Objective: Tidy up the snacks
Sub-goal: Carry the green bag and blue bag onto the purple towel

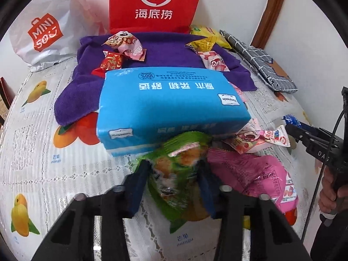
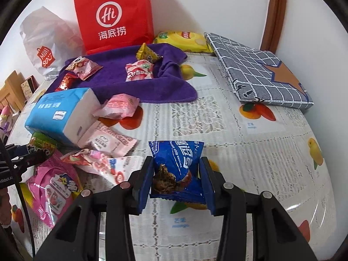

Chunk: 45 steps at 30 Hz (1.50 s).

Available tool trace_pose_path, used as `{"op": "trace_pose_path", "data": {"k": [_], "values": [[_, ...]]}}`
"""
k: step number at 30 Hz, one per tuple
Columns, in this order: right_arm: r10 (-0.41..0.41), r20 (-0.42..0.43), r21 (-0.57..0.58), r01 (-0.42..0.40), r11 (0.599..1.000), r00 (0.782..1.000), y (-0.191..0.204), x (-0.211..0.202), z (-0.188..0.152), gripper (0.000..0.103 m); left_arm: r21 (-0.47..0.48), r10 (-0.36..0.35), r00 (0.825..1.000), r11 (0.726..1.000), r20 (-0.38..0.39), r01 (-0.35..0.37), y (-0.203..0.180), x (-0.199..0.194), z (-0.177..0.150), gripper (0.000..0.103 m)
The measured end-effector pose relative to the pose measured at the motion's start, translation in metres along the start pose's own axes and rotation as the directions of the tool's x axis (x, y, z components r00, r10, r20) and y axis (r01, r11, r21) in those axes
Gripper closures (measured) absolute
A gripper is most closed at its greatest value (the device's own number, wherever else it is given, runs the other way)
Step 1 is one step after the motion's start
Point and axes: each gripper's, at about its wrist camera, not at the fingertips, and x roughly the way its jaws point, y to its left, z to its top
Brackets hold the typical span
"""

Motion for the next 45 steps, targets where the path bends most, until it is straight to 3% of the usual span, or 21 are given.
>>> {"op": "trace_pose_path", "data": {"k": [24,45], "values": [[0.067,0.078,-0.046,-0.064,0.997,0.995,0.041,-0.053,0.006,0.061,-0.063,0.018,0.994,0.998,0.11,-0.011,0.009,-0.063,-0.006,0.064],[0.149,0.098,-0.081,-0.142,0.987,0.984,0.082,-0.065,0.051,0.061,-0.091,0.017,0.989,0.996,0.15,-0.004,0.021,-0.079,0.039,0.064]]}}
